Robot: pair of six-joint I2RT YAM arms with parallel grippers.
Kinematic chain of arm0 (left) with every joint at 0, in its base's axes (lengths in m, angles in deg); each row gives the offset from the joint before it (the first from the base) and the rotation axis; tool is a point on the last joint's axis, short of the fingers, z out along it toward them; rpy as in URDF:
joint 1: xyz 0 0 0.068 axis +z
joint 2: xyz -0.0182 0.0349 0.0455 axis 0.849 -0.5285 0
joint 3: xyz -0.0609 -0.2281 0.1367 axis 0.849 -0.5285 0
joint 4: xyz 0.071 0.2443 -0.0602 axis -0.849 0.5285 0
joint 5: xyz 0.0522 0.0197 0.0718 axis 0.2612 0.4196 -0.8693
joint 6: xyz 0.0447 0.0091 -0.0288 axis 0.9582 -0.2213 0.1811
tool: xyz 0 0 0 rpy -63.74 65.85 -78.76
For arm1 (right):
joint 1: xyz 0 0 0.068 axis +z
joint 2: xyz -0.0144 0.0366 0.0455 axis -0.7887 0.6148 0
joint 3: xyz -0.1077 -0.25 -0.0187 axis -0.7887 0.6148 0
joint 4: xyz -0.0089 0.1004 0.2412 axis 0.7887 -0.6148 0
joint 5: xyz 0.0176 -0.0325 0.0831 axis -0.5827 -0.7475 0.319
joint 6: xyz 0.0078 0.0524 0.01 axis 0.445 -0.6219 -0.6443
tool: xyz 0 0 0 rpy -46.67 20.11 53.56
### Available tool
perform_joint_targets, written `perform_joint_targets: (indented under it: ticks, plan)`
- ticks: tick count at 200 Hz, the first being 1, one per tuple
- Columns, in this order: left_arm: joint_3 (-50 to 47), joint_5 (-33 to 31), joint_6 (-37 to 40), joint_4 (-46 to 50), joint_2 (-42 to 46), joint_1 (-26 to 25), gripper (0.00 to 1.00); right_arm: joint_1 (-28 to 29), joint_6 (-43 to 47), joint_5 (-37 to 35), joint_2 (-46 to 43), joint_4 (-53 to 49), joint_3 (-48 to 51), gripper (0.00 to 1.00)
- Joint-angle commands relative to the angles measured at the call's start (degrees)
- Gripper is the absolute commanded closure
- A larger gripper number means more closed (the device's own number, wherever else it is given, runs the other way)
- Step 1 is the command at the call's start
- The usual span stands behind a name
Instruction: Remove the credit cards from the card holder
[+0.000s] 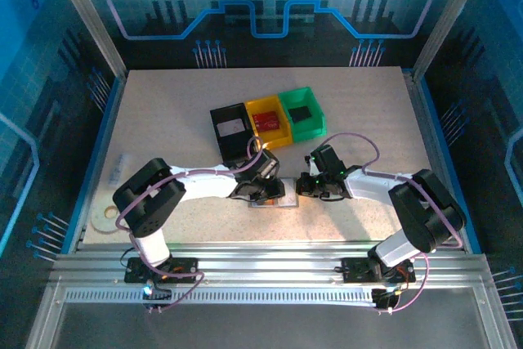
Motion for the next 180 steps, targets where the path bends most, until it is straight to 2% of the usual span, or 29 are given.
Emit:
perform_joint_targets:
  ticks: [1,31,114,180]
  plan:
    - [-1.8,-1.6,-0.8,-2.4,1.7,-0.3,0.71,0.1,-0.6,-0.4,3.2,-0.6,2.2,1.00]
    - [-3.3,-3.0,-1.0,-3.7,3.9,-0.3,0.71,0.1,-0.8,-0.1,3.4,-0.3,2.3,1.00]
    - [-3.6,-2.8,-1.3,-5.2,2.1,-0.3,0.71,0.1,-1.1,0.1,3.3,0.1,2.7,1.00]
    - [-2.8,-4.5,-0.1,-2.1,1.8,-0.3,0.71,0.1,-1.1,0.1,3.3,0.3,2.9,1.00]
